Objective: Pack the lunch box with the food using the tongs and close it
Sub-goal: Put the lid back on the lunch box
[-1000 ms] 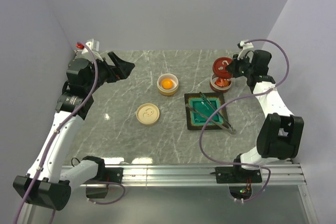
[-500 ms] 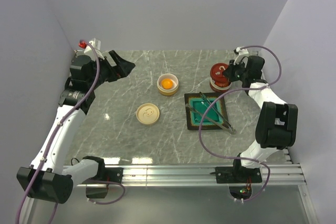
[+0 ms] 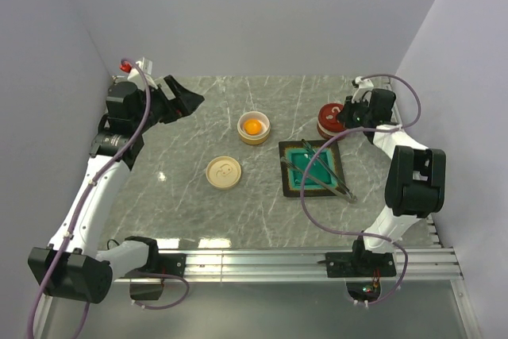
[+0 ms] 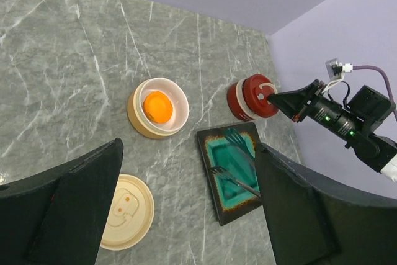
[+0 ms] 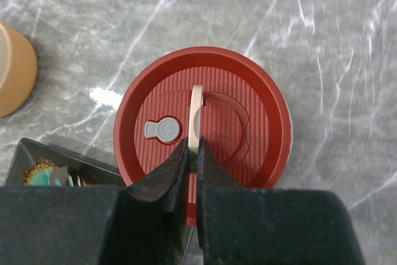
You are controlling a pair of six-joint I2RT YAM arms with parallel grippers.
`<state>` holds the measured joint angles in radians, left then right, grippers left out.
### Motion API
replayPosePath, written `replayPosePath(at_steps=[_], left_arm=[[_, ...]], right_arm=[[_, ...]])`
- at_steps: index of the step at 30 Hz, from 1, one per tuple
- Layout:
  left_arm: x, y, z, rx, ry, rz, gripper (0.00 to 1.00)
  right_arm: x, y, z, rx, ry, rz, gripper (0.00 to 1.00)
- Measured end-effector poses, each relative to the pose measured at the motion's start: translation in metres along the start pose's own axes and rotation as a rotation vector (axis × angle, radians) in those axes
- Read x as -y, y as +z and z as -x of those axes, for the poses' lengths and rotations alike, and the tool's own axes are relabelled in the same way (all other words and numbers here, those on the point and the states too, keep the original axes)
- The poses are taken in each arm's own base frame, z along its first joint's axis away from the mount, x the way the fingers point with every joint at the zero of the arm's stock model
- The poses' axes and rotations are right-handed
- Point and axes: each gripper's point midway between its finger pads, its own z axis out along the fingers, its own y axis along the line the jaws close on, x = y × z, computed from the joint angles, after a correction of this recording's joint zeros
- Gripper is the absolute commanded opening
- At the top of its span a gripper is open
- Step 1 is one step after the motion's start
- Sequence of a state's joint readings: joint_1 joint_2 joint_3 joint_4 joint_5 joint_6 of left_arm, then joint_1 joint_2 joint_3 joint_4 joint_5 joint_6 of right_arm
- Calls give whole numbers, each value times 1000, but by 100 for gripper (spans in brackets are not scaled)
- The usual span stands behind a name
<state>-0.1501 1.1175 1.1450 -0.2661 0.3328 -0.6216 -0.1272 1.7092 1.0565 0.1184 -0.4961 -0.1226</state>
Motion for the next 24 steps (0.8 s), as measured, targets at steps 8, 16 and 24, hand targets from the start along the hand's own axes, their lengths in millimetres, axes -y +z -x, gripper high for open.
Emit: replayPosePath(at_steps=[8, 16, 24], left_arm=[[-1, 2, 6, 10, -7, -18, 91], [-6, 6, 5, -2, -25, -18, 90], [-7, 6, 8, 2, -26, -25, 89]], right_arm=[[7, -2, -7, -32, 28, -37, 0], [12, 6, -6, -65, 44, -36, 0], [15, 13, -9, -121, 56, -26, 0]])
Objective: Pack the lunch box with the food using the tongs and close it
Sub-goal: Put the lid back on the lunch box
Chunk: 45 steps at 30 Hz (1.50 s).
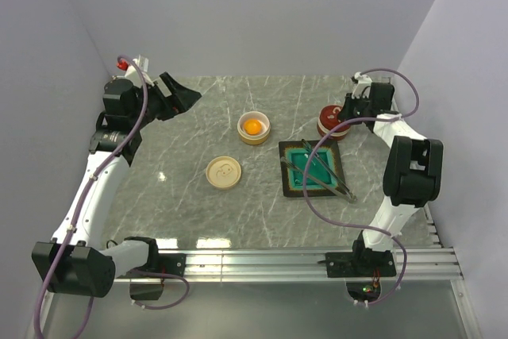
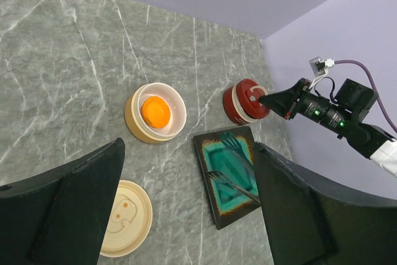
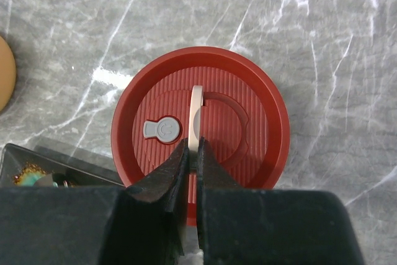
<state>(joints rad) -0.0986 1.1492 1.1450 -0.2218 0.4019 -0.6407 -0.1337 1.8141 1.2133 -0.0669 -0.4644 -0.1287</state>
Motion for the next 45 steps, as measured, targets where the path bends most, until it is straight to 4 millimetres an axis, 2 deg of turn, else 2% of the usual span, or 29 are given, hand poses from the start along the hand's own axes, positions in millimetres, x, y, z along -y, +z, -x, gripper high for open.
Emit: replayPosePath(at_steps=[5, 15, 19, 28, 34, 38, 45], left_arm=[[-1, 0, 1, 1, -1, 0, 89], [4, 1, 7, 11, 3, -20, 89], [4, 1, 8, 12, 1, -22, 88], [5, 1, 8, 11, 0, -30, 88], [8, 1, 10, 17, 4, -43, 87], [9, 1, 10, 15, 5, -47, 87], [8, 1, 10, 15, 4, -48, 87]], right_arm=[[1, 3, -8, -36, 6, 5, 0], [1, 0, -9, -66, -24, -6, 11], [1, -1, -9, -84, -19, -15, 18], [4, -7, -11, -155, -8, -38, 26], [5, -11, -7, -176, -12, -50, 27], [5, -7, -2, -181, -19, -45, 26], [-1, 4, -17, -244, -21, -15, 25]])
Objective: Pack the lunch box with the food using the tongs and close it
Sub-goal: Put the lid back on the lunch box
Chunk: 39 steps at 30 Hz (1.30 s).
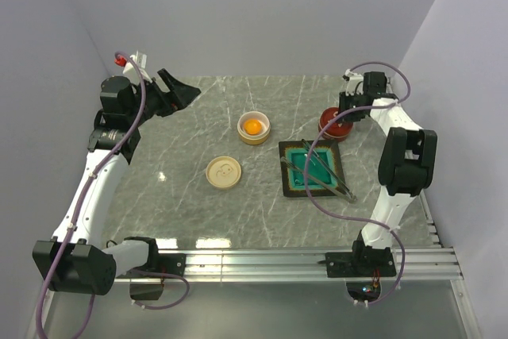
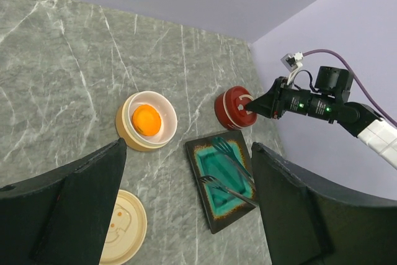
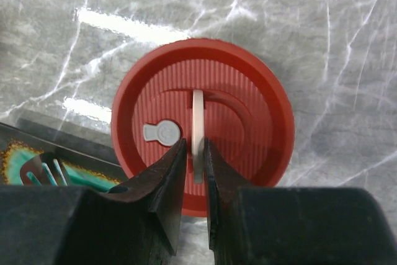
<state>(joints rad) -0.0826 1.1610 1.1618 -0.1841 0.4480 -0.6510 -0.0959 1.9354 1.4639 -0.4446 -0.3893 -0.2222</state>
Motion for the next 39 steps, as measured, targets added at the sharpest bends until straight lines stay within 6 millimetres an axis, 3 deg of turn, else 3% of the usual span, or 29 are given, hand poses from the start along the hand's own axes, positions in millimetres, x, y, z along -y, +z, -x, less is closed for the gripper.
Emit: replayPosePath(at_steps=[8, 10, 12, 39], left_arm=[[-1, 0, 1, 1, -1, 1, 87], [-1, 0, 1, 2, -1, 3, 87], [-1, 0, 1, 2, -1, 3, 87], [-5, 0, -2, -2, -6, 7, 86]], right_arm=[[-4, -2, 5, -10, -10, 7, 25], [-3, -1, 6, -17, -10, 6, 19], [-2, 1, 8, -22, -15, 5, 0], [-3, 5, 7, -45, -51, -31, 0]])
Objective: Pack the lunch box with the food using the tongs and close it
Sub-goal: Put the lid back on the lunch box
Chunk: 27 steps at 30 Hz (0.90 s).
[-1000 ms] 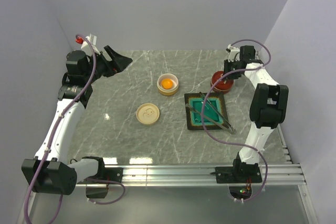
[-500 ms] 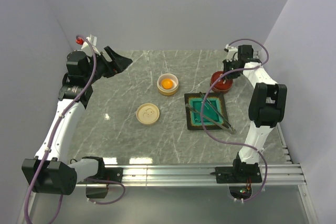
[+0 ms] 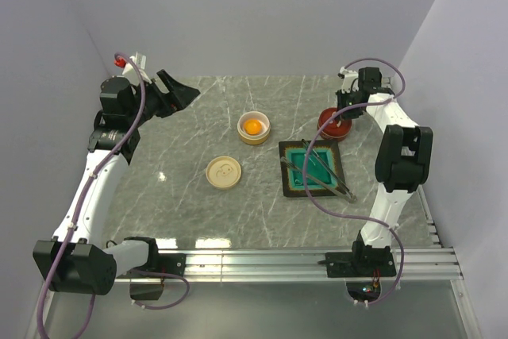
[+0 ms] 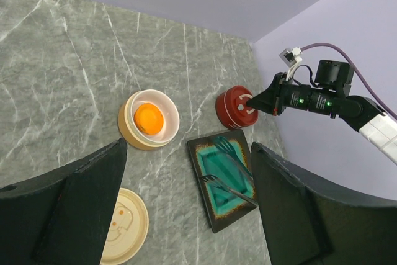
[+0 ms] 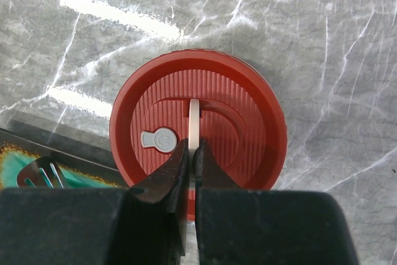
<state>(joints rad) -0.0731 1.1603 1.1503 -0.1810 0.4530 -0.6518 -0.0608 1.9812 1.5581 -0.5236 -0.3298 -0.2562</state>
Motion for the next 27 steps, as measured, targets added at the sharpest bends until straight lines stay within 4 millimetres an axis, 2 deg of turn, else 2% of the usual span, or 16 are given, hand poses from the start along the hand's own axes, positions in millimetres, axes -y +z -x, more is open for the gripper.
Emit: replayPosePath(at_steps=[4, 11, 14, 16, 22, 23, 27], left_arm=[[0, 0, 0, -2, -1, -2, 86], [1, 0, -1, -4, 0, -6, 86], [2, 0, -1, -8, 0, -11, 86], [3, -1, -2, -11, 0, -16, 86], [3, -1, -2, -13, 1, -17, 87], [3, -1, -2, -13, 2, -18, 87], [3, -1, -2, -13, 4, -17, 87]], right_arm=[[0, 0, 0, -7, 0, 0, 1], [-1, 0, 0, -15, 0, -1, 20], [-1, -1, -1, -21, 3, -1, 24], [-2, -1, -5, -36, 10, 0, 31], [-1, -3, -7, -50, 16, -11, 37], [0, -3, -7, -51, 15, -14, 42], [2, -7, -2, -46, 17, -31, 44]])
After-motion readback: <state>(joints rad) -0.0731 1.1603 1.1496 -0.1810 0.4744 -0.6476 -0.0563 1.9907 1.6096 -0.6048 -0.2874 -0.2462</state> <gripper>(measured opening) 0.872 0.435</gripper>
